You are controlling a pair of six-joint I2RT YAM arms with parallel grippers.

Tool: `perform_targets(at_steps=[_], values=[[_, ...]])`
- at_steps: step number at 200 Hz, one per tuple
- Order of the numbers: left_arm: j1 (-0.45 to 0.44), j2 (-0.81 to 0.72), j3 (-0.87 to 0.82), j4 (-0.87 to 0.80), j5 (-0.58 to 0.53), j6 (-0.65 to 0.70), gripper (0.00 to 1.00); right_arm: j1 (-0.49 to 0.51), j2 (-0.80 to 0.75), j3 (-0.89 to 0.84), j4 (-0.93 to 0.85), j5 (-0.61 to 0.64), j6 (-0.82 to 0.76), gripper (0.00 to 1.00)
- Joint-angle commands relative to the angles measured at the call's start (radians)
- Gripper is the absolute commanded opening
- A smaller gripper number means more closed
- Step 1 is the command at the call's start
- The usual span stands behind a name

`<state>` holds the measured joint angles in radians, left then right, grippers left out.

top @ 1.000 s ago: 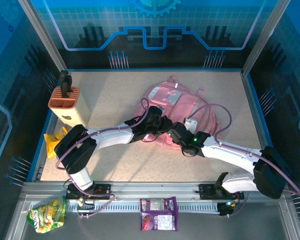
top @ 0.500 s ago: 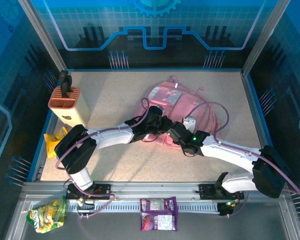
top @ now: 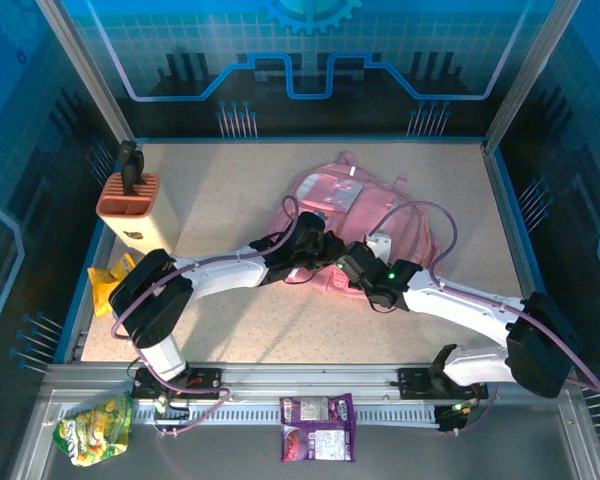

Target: Pack books, pencil case, and school supplies into a backpack

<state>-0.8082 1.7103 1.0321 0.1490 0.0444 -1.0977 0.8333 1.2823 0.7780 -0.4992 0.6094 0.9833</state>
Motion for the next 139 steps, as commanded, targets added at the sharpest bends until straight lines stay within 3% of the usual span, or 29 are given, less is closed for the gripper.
perform_targets(at_steps=[1, 30, 65, 112, 139], values=[[-0.003, -0.020, 0.033, 0.013, -0.017, 0.036, 0.09, -0.043, -0.016, 0.009, -0.045, 0.011, -0.068, 0.18], [-0.003, -0.015, 0.043, 0.008, -0.016, 0.037, 0.10, -0.067, 0.046, 0.022, 0.007, -0.084, -0.104, 0.21], [-0.003, -0.017, 0.039, 0.009, -0.018, 0.032, 0.10, -0.073, 0.083, 0.044, 0.056, -0.108, -0.110, 0.24], [0.003, -0.020, 0.040, -0.020, -0.033, 0.053, 0.10, -0.081, 0.056, 0.036, 0.030, -0.063, -0.147, 0.10], [0.032, -0.025, 0.026, -0.038, -0.026, 0.073, 0.08, -0.089, 0.012, 0.013, -0.002, -0.062, -0.190, 0.07]])
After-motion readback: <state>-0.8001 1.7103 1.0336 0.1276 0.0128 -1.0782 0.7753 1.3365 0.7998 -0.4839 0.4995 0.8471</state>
